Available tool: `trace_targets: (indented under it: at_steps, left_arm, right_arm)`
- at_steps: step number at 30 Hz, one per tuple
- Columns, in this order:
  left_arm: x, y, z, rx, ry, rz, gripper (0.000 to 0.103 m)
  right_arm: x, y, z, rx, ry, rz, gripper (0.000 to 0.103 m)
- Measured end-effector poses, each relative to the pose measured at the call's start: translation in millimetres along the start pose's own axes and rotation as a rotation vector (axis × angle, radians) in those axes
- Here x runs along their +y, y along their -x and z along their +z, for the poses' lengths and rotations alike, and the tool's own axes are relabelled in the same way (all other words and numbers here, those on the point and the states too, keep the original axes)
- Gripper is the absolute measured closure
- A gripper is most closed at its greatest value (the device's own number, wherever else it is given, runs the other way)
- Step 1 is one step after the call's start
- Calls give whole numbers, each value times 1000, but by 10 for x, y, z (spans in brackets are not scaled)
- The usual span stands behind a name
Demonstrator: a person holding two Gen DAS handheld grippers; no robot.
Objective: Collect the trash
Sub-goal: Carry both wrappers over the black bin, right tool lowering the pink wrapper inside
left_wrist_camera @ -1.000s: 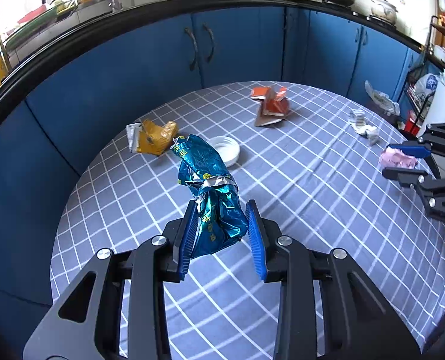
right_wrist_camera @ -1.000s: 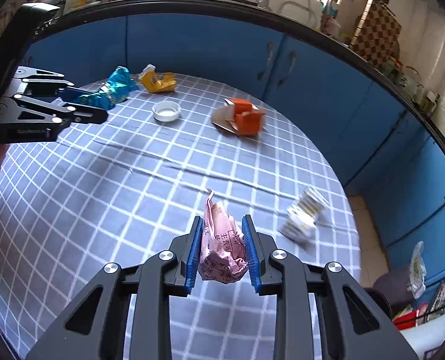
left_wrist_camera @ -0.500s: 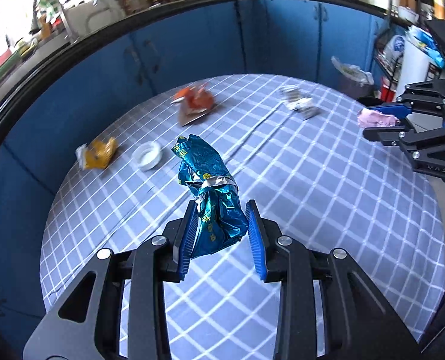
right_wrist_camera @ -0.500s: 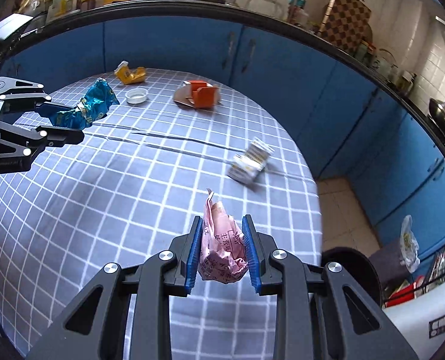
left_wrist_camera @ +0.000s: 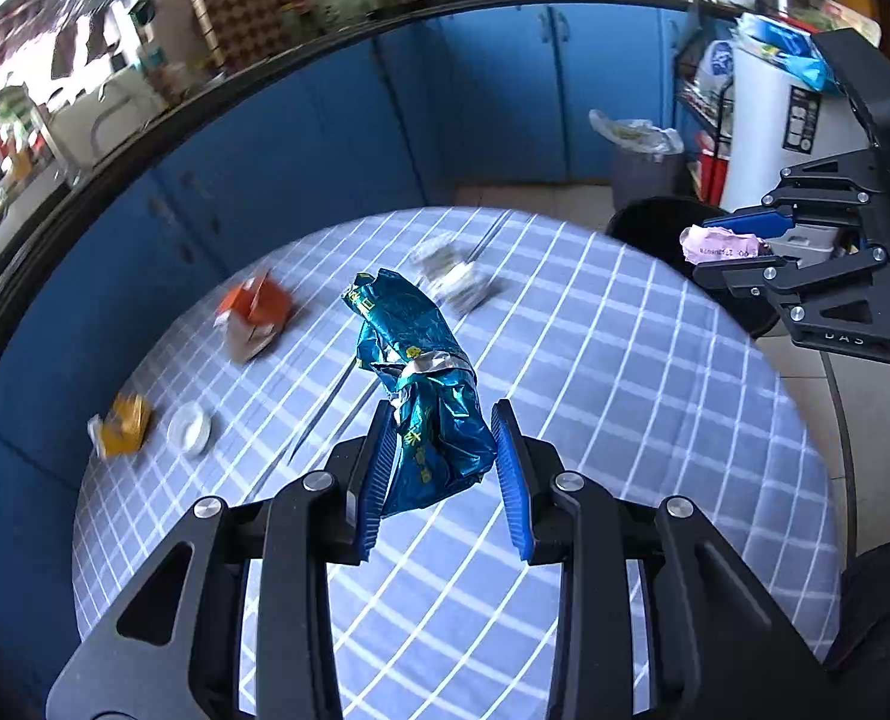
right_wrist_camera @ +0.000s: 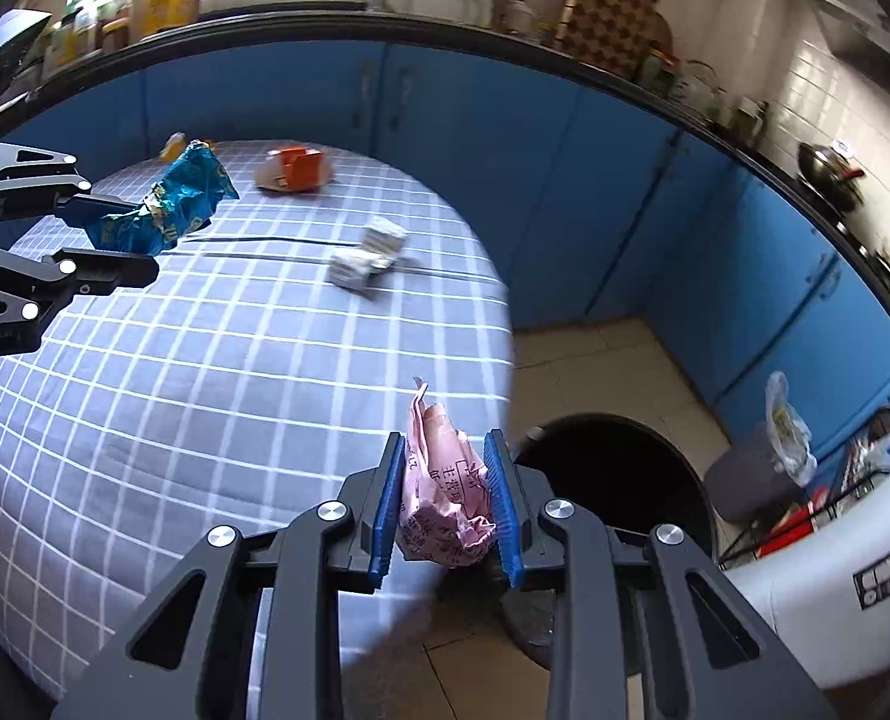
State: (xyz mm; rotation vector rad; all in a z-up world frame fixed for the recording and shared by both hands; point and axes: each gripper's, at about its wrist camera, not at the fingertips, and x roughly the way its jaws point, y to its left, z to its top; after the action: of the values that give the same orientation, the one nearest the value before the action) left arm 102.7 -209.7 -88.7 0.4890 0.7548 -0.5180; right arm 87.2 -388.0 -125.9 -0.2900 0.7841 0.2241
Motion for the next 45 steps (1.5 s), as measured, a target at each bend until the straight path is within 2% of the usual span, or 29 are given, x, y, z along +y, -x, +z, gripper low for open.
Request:
trace_targets:
  at_steps: [10, 22, 34, 45]
  left_arm:
    - [-377, -8, 638, -80, -95, -30, 69]
    - [-794, -322, 1174, -82, -178, -52, 69]
    - [-1180, -624, 1479, -74, -210, -83, 69]
    - [-1288, -709, 1655, -84, -207, -80, 67]
  right_arm:
    - [-499, 123, -91, -30, -88, -55, 76]
    - [-945, 96, -208, -47, -128, -87, 74]
    - [-1253, -8, -283, -62, -174, -89, 74]
    - [-1391, -54, -296, -65, -203, -89, 74]
